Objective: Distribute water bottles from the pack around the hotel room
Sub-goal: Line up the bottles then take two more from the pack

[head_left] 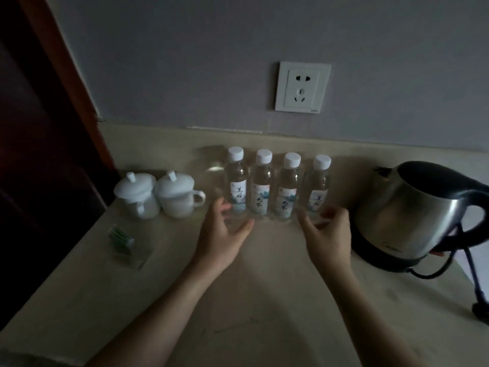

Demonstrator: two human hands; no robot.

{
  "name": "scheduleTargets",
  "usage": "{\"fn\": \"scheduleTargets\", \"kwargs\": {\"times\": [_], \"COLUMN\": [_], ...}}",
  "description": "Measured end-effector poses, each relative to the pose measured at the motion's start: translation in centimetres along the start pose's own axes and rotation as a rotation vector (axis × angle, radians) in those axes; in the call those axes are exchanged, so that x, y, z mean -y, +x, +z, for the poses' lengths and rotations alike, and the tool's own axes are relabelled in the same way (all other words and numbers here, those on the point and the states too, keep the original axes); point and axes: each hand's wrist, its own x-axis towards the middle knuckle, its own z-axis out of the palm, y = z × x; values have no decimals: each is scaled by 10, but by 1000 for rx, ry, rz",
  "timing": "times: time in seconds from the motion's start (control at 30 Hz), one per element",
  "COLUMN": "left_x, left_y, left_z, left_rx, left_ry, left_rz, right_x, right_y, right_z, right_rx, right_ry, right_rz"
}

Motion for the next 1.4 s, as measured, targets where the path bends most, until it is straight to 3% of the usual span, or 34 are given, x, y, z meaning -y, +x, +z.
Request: {"fn": "scheduleTargets", "kwargs": {"times": [0.1, 0.23, 0.47, 0.57, 0.7, 0.87, 1.4], "left_x": [-37, -62, -30, -15, 6, 41, 169], "left_y": [-36, -92, -227, -288, -355, -409, -355], "left_z": [-44, -129, -312, -376, -454, -552, -757], "left_rx": [-150, -416, -881, -1045, -1224, -1353, -1210], "left_ry": [-49, -47, 253, 269, 276, 275, 200], "left_rz": [164, 208, 7, -79, -123, -185, -141], "right_x": [46, 112, 193, 219, 255, 301, 384], "right_y": [-34, -96, -261, -335, -426, -528, -645], "right_z": [5, 31, 104, 132, 170, 223, 424], "right_rx": [190, 552, 1048, 1273, 1431, 1524, 1485], "right_ry": [218, 503, 673, 660, 680, 675, 608], "right_rz": [-218, -441, -628, -652, -700, -762, -647]}}
